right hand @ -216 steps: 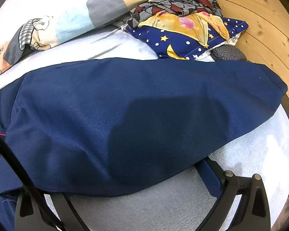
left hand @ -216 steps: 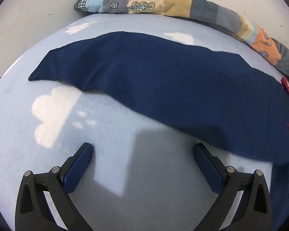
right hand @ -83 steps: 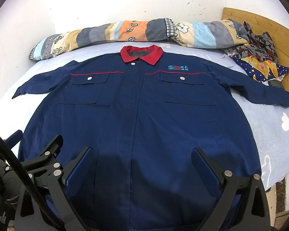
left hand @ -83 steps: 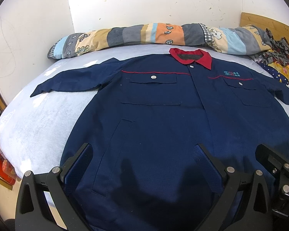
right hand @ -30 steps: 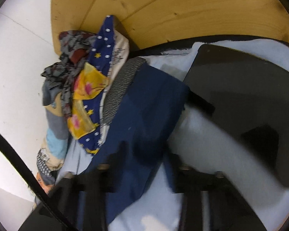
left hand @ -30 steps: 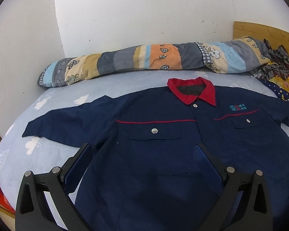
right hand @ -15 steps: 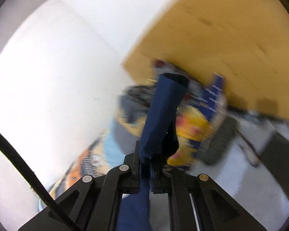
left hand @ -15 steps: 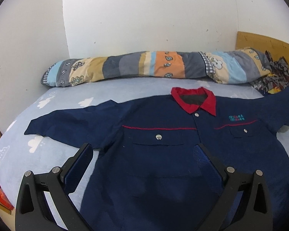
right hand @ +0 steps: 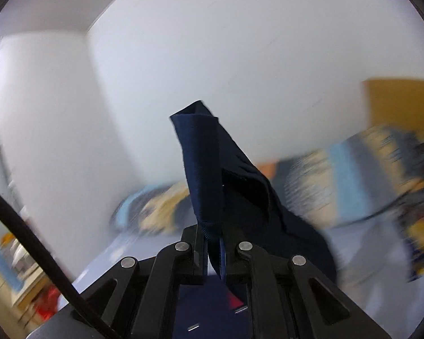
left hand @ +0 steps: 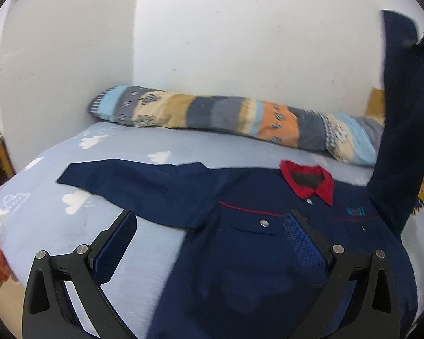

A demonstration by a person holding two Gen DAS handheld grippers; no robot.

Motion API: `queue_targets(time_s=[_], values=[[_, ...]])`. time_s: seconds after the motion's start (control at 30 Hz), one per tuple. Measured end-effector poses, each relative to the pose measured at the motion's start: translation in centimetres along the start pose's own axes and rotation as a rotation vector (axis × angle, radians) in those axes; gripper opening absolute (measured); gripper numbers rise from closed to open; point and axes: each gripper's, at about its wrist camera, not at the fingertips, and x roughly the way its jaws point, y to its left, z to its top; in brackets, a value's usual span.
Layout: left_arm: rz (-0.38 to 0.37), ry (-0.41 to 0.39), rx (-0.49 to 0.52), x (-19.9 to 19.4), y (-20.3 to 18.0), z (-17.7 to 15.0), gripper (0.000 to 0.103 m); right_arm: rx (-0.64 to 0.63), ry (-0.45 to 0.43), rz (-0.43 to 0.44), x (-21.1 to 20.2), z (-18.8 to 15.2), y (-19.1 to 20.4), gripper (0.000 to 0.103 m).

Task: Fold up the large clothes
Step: 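Lift the sleeve and fold it across the shirt body, open right gripper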

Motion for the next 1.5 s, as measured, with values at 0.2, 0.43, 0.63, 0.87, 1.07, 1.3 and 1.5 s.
queue_targets(time_s=[0.2, 0.43, 0.63, 0.87, 1.07, 1.3, 1.5], values=[[0.039, -0.007, -0.106, -1.1, 4.7, 0.4, 0.103, -0.141, 0.305, 0.053, 14.0, -17.9, 10.4, 0.006], [0.042, -0.003, -0.169, -1.5, 7.0, 0.4, 0.103, -0.134, 0.649, -0.081, 23.0, -37.6, 9.2, 0.007], [0.027, -0.006, -0.105, -1.4, 4.9, 0.5, 0.103, -0.179, 0.684, -0.039, 21.4, -36.0, 10.7, 0.048], [0.035, -0.002, -0.125, -1.2, 4.9, 0.6, 0.103, -0.173, 0.47, 0.015, 17.0, -28.4, 9.6, 0.07], [0.038, 0.007, -0.122, -0.8, 4.8, 0.5, 0.103, -0.052, 0.527, -0.096, 18.4, -29.7, 5.2, 0.071], [0.027, 0.033, -0.113, -0.1, 4.4, 0.4, 0.103, -0.218, 0.703, -0.175, 20.9, -34.5, 6.7, 0.072], [0.02, 0.039, -0.111, 0.2, 4.2, 0.4, 0.103, -0.214, 0.591, -0.177, 16.9, -30.9, 6.3, 0.081]])
